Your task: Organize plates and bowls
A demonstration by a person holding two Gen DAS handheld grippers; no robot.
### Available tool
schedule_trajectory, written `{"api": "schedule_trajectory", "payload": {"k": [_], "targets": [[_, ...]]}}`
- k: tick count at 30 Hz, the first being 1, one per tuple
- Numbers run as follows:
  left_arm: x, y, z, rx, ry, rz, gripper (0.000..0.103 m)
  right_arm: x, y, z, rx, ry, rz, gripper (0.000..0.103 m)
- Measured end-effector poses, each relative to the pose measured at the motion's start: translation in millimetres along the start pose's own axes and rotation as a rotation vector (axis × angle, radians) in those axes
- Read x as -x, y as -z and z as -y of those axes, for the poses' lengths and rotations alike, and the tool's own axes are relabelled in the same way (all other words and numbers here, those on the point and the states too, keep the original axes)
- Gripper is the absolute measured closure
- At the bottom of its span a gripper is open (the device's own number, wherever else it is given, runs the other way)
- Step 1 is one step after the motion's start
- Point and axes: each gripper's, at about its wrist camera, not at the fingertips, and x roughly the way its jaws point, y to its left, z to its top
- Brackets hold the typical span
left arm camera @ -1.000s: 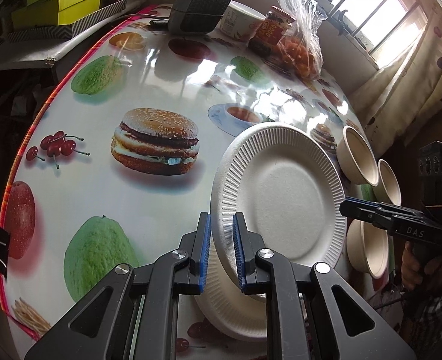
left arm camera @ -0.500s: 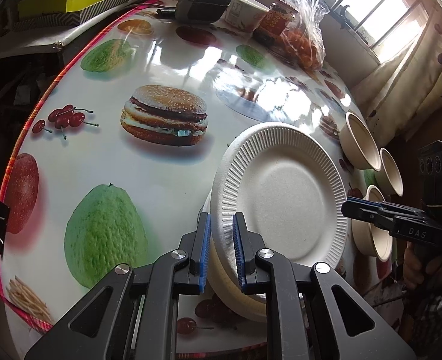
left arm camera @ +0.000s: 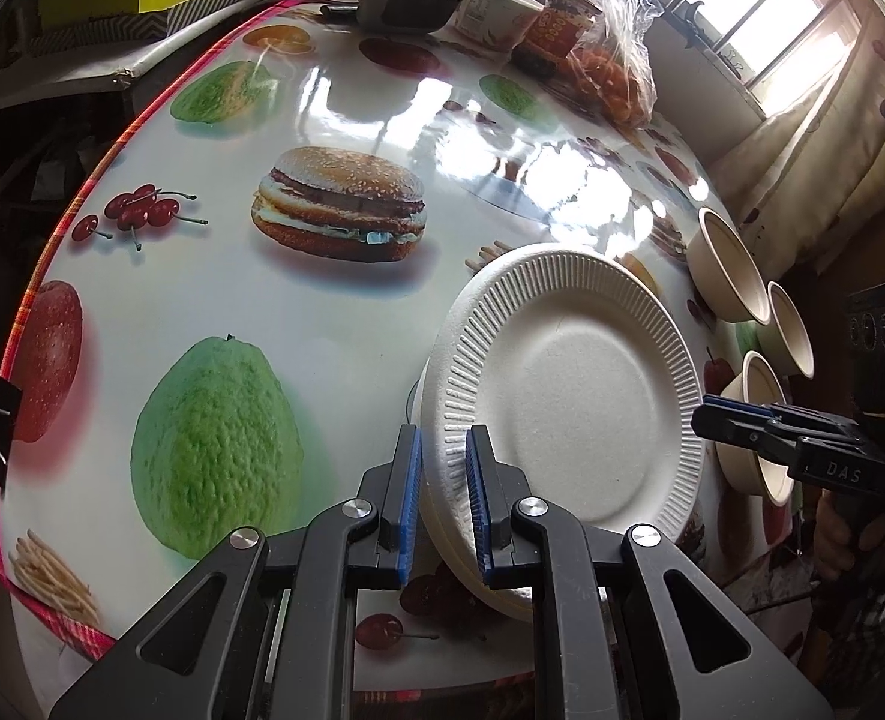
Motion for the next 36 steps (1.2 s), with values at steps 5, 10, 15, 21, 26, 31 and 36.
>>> {"api": "schedule_trajectory", "payload": {"k": [5, 10, 15, 21, 26, 31, 36], "targets": [[-1.9, -0.1, 0.0, 0.003, -0.002, -0.004, 0.087, -0.2, 2.0, -0.2, -0.001, 0.002, 0.000, 0.079], [-2.8, -0.6, 1.4, -0.001, -0.004, -0.003, 0.087, -1.4, 4.4, -0.9, 0.002, 0.005, 0.001, 0.078], [-3.2, -0.4, 0.6, 0.000, -0.003, -0.004, 0.087, -1.3, 4.3, -0.9, 0.003, 0.005, 0.001, 0.078], [-3.6, -0.6, 0.9, -0.004, -0.007, -0.002, 0.087, -1.0, 3.9, -1.1, 0.004, 0.005, 0.002, 0.078], [-2.0, 1.2, 3.7, -0.017, -0.020, 0.006, 0.087, 0.3, 4.8, -2.0, 0.007, 0.007, 0.009, 0.078], [3.1, 0.5, 6.2, -0.030, -0.039, 0.027, 0.085, 3.8, 5.0, -3.1, 0.009, 0.008, 0.024, 0.076], [5.0, 0.2, 7.9, -0.037, -0.034, 0.028, 0.084, 8.0, 3.9, -5.1, 0.012, 0.014, 0.034, 0.076]]}}
